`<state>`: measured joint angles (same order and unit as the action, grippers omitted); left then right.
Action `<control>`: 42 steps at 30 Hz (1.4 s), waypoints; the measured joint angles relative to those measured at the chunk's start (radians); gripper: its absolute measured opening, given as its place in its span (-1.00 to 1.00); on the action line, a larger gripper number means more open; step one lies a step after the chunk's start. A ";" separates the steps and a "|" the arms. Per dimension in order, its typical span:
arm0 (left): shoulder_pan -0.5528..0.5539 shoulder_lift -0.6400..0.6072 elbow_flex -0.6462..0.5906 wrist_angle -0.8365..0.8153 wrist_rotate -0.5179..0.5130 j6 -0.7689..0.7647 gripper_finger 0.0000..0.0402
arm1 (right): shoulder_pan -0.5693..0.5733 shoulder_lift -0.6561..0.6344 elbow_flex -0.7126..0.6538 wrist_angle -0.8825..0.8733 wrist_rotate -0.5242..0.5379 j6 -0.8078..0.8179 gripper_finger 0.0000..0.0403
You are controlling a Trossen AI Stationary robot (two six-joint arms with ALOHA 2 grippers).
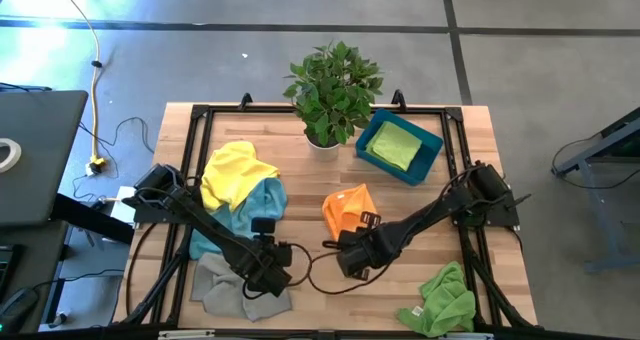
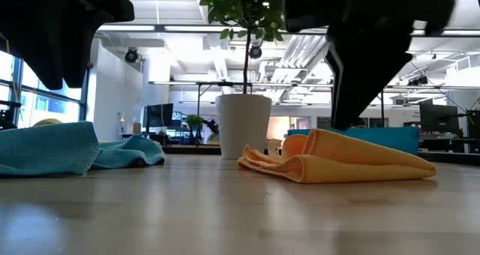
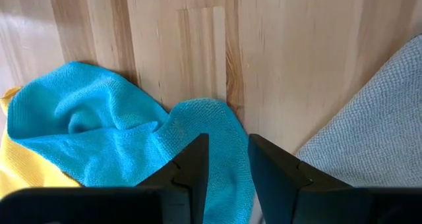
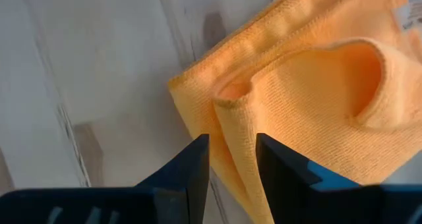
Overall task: Fold microfiber towels
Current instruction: Fold the orange towel
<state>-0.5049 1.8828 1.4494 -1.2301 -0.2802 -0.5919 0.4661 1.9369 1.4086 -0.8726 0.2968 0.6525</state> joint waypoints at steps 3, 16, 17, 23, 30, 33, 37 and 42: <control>0.000 0.000 0.000 0.000 -0.001 -0.004 -0.51 | 0.006 0.000 0.000 -0.003 0.014 -0.045 -0.31; -0.001 0.000 0.000 0.001 -0.023 -0.034 -0.51 | -0.004 0.082 0.000 0.011 0.044 -0.095 -0.07; -0.001 0.000 0.000 0.002 -0.023 -0.034 -0.51 | -0.007 0.090 0.000 0.012 0.052 -0.094 -0.07; -0.001 0.000 0.000 0.001 -0.023 -0.034 -0.51 | -0.008 0.094 0.000 0.020 0.086 -0.096 -0.20; -0.001 0.000 0.000 0.001 -0.023 -0.034 -0.51 | -0.007 0.092 0.000 0.020 0.081 -0.089 -0.77; -0.001 0.000 0.000 0.001 -0.023 -0.034 -0.51 | -0.007 0.092 0.001 0.017 0.058 -0.103 -0.96; -0.001 0.000 0.000 0.001 -0.023 -0.034 -0.51 | -0.007 0.092 0.040 -0.052 0.058 -0.103 -0.92; -0.001 0.000 0.000 0.001 -0.023 -0.034 -0.51 | -0.007 0.091 0.127 -0.191 0.126 -0.101 -0.98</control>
<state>-0.5056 1.8828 1.4494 -1.2289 -0.3027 -0.6256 0.4587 2.0281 1.5361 -1.0634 0.4225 0.5510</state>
